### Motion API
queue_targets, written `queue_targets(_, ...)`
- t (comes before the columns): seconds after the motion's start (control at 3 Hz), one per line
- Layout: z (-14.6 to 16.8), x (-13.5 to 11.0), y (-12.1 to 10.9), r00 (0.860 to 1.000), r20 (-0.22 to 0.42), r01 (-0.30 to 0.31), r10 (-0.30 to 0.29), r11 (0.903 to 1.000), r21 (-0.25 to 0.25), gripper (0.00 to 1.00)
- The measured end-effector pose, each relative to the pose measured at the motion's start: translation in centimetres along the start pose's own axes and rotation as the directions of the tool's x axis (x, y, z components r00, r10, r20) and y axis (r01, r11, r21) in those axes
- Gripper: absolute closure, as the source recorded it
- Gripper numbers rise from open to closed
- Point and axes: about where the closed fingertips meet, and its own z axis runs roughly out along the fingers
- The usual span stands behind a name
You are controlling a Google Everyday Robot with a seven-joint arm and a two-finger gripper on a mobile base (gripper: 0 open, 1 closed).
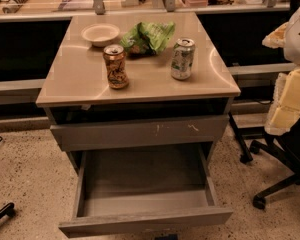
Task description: Place orange can into middle drawer
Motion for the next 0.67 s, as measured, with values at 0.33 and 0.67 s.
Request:
queue_targets(0.33,0.01,0.0,-0.01,1.0,0.001,0.0,0.0,1.0,0.0,0.0)
queue_targets(0.67,0.45,-0.36,-0.99,0.998,0.056,-0.002,0.002,1.0,0.008,0.0)
